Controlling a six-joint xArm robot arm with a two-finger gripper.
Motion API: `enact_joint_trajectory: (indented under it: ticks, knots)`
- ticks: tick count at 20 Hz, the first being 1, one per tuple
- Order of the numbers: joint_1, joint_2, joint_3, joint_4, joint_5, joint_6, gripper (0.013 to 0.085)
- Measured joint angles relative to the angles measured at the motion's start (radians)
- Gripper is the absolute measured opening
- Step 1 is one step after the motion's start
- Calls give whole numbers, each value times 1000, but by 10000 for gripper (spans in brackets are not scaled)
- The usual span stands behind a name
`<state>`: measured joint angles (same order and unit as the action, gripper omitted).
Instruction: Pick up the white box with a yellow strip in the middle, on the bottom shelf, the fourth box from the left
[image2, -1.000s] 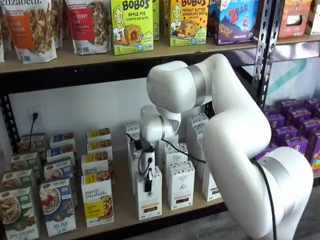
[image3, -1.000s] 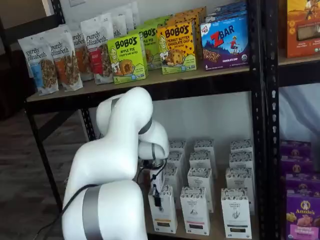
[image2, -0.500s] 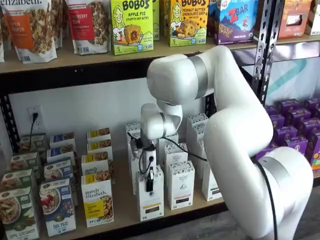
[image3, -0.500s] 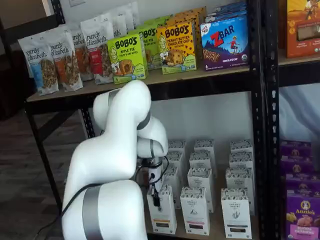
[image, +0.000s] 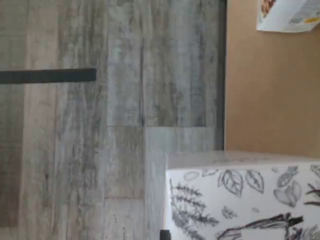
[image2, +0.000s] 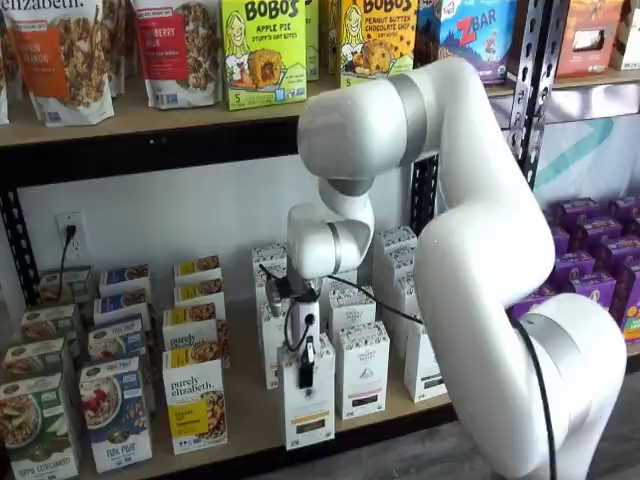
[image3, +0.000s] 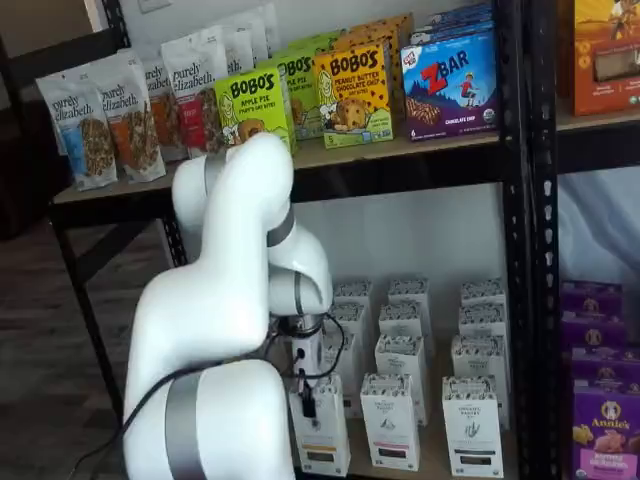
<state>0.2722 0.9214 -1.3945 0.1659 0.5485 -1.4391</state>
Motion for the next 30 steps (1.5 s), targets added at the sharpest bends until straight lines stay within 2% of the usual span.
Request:
enact_joint_trajectory:
  ticks: [10,19,22,25,30]
  knots:
    - [26,-140,205,49,-58,-25,530]
    - [49,-277,405,77,-142,-34,530]
    - [61,-327,477,73,-176,-21,530]
    - [85,-391,564,94,-208,-19,530]
    - [125,-463,656,150,-253,-36,530]
